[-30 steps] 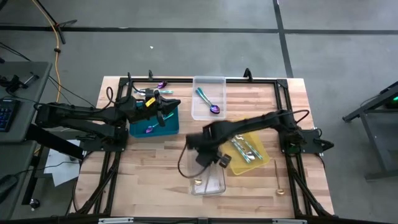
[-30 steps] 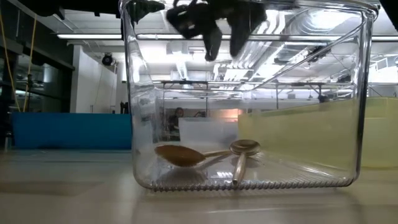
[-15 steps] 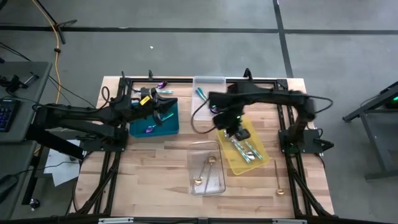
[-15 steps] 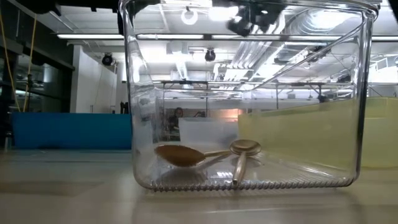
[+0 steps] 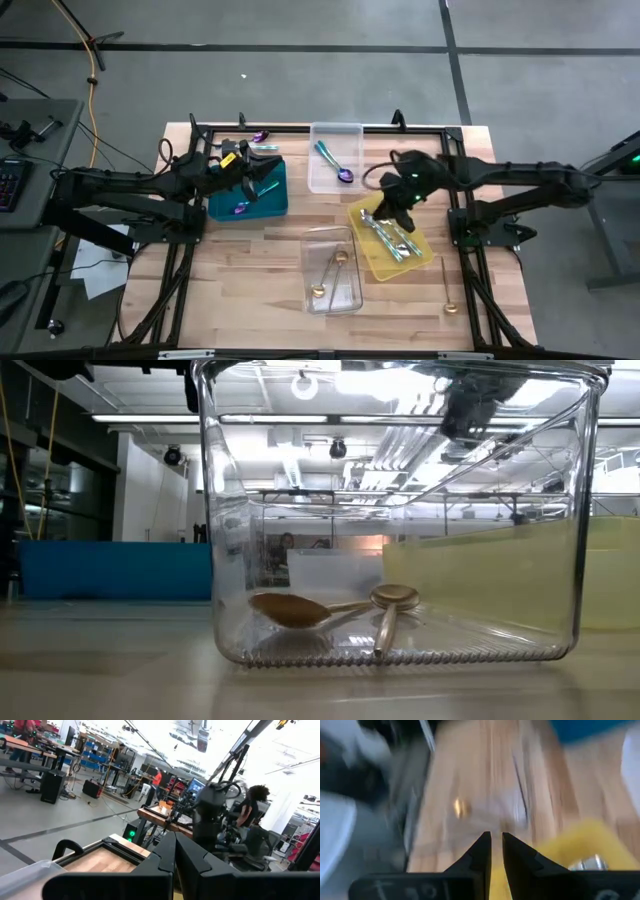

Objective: Sort silverware by color (type)
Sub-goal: Put the white spoon into the yellow bin

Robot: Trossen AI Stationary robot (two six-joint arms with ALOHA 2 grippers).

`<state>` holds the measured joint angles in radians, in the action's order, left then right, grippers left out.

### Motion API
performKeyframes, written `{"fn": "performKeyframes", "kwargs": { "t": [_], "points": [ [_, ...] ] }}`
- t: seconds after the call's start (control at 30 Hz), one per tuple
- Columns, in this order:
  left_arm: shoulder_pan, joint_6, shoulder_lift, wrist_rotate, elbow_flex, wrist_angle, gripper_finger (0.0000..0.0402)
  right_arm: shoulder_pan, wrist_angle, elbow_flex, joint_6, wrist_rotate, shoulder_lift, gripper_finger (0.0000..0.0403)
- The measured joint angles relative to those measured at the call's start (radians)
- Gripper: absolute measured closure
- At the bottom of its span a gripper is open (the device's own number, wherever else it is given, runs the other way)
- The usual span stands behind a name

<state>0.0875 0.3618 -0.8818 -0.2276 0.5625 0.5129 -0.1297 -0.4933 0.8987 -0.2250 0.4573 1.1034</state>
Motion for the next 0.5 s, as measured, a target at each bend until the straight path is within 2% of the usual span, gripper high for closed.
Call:
{"fn": "performKeyframes", "kwargs": {
  "t": [0.1, 0.27, 0.37, 0.5],
  "points": [
    [0.0, 0.0, 0.0, 0.0, 0.0, 0.0, 0.0401, 0.013, 0.291, -0.092, -0.098, -0.075, -0.064, 0.0363],
    [0.0, 0.0, 0.0, 0.0, 0.0, 0.0, 0.0401, 0.02, 0.688, -0.195, -0.144, -0.204, -0.101, 0.0363],
    [0.0, 0.0, 0.0, 0.0, 0.0, 0.0, 0.0401, 0.02, 0.799, -0.215, -0.173, -0.228, -0.097, 0.0363],
    [0.0, 0.0, 0.0, 0.0, 0.0, 0.0, 0.0402, 0.02, 0.811, -0.215, -0.19, -0.245, -0.094, 0.0363]
  ]
}}
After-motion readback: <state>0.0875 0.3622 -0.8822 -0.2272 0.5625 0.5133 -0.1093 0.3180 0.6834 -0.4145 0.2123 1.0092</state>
